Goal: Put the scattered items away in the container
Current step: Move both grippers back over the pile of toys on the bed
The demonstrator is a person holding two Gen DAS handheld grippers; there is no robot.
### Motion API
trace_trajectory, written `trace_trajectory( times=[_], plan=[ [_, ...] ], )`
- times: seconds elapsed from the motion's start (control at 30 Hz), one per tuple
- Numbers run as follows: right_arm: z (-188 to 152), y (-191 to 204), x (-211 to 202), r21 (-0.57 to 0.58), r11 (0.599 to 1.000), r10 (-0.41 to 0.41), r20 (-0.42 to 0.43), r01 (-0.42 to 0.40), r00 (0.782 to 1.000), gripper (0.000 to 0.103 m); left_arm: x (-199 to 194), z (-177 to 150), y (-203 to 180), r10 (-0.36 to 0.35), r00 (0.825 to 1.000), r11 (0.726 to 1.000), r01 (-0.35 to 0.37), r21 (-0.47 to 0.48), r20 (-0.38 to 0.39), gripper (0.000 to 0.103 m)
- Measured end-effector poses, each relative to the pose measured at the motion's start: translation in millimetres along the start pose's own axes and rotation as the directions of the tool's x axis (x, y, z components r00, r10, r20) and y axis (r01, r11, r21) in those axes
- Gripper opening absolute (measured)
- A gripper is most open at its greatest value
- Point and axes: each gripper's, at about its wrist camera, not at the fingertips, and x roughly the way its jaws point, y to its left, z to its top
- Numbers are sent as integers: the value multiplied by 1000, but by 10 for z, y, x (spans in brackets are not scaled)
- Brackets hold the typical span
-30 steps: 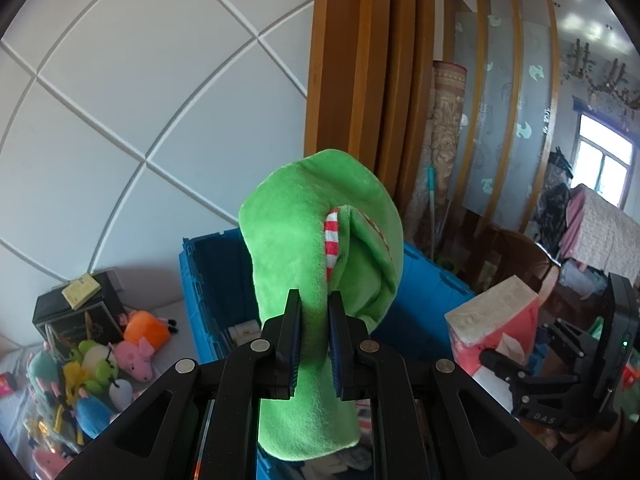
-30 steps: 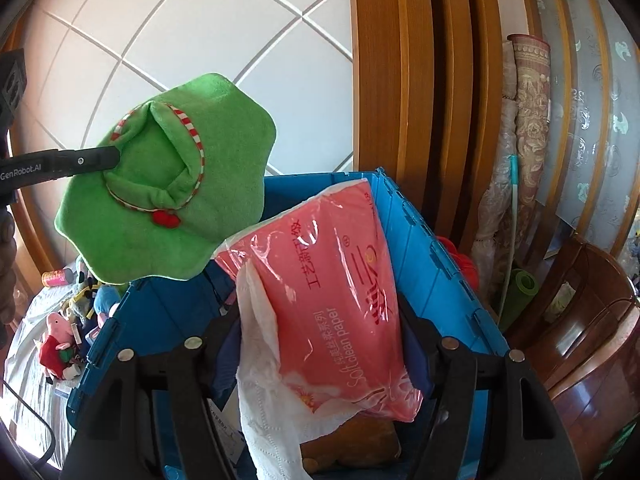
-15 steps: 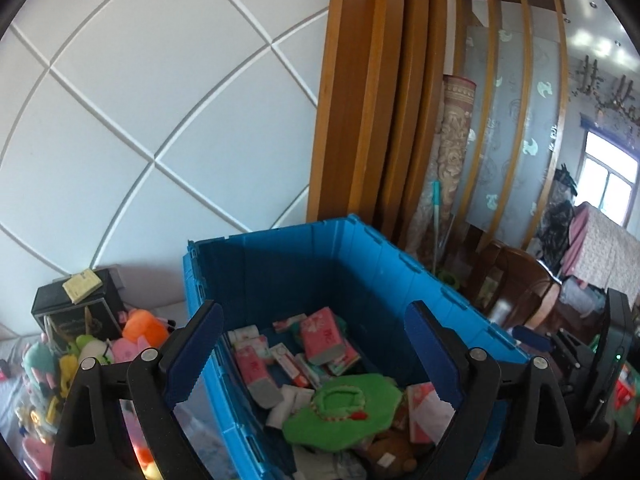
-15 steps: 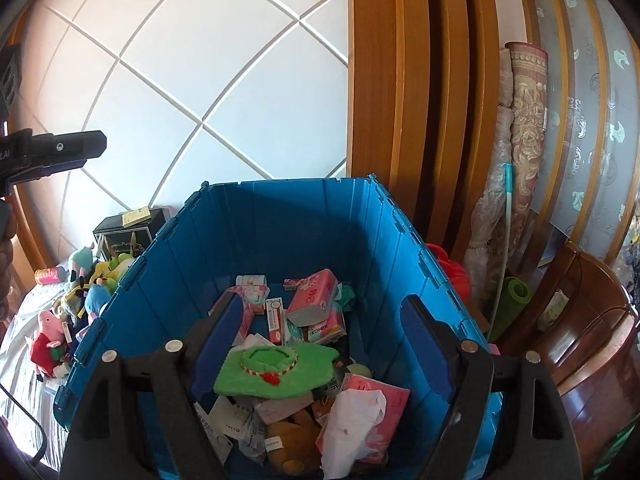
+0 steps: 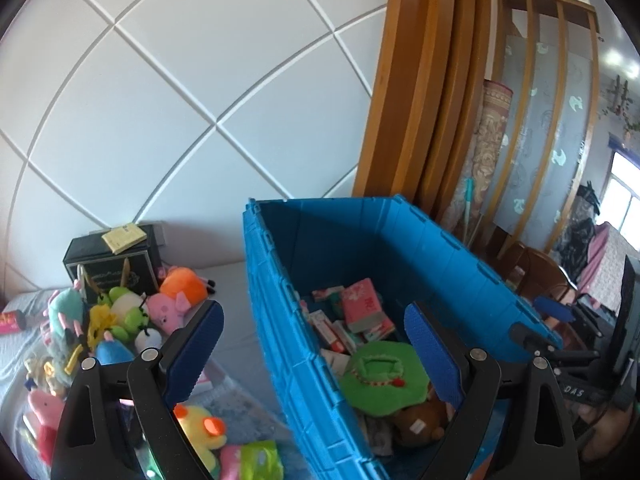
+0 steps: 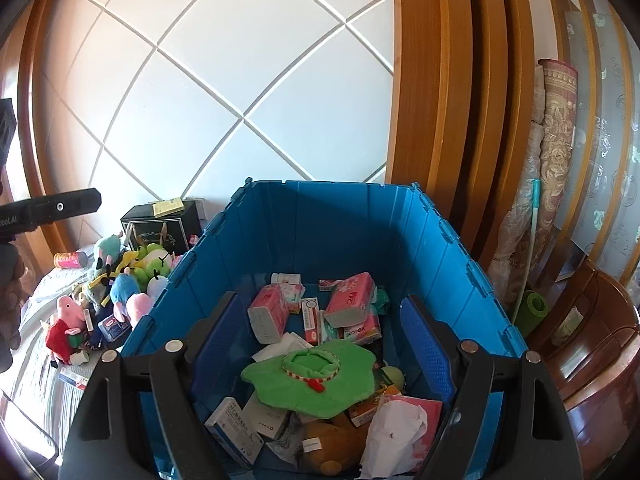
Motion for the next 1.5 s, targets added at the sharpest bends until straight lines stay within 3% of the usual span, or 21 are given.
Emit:
trace_trajectory(
  times=[0.43,0.8,1.2,1.33,1.5],
  plan=[
    [71,1146,-12,-150,985,86,-27,-89,996,81,-445,-800,1199,82,995,977,-90,-193,-52,92],
    [67,2364,16,-266,950,152,-70,-165,986,81,-940,-1233,2172,184,981,956,-194,-220,-65,92],
    [-155,3629,112,-331,903,237,-148,-274,960,81,-1157,-1794,3433,290,942,905,-328,-270,-172,92],
    [-315,4001,227,-355,883,253,-190,-307,949,81,-1112,-2005,3793,299,929,896,-352,-269,-219,92],
    [-478,4277,395,-328,891,241,-243,-313,940,81,-1059,-2220,4117,298,917,897,-365,-251,-266,92]
  ],
)
